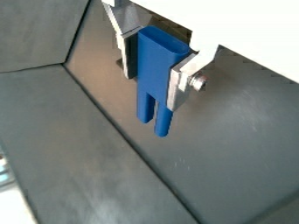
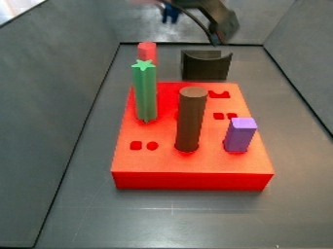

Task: Pick up the square-circle object. Move up. Place the square-circle object on the fixture. Regrasp the square-circle object. Rotate the square-circle object. Move to above the board. Insert the square-circle object.
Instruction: Rotate the square-circle object.

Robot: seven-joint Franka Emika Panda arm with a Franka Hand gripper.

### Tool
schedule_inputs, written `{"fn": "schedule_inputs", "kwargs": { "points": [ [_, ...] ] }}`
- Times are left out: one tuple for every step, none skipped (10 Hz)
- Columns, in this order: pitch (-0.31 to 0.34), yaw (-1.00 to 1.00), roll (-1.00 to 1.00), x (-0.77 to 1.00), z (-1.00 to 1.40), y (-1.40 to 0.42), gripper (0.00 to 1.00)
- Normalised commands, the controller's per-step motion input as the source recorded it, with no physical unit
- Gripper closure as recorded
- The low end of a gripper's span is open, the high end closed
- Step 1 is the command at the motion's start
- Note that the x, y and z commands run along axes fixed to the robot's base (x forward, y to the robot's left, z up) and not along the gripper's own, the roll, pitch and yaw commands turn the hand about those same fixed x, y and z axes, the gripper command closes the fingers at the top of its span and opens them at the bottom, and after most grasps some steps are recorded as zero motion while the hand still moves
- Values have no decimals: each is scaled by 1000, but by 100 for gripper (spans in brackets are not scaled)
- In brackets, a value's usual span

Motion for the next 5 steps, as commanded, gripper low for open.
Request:
{"fn": "schedule_inputs", "kwargs": {
  "points": [
    [-13,-44,-84,-729,1000,48,100],
    [9,-48,-86,-667,1000,35,100],
    [27,-47,-84,-560,937,22,100],
    [45,-37,-71,-328,731,5,100],
    [64,-26,-59,-164,573,-5,100]
  ]
}}
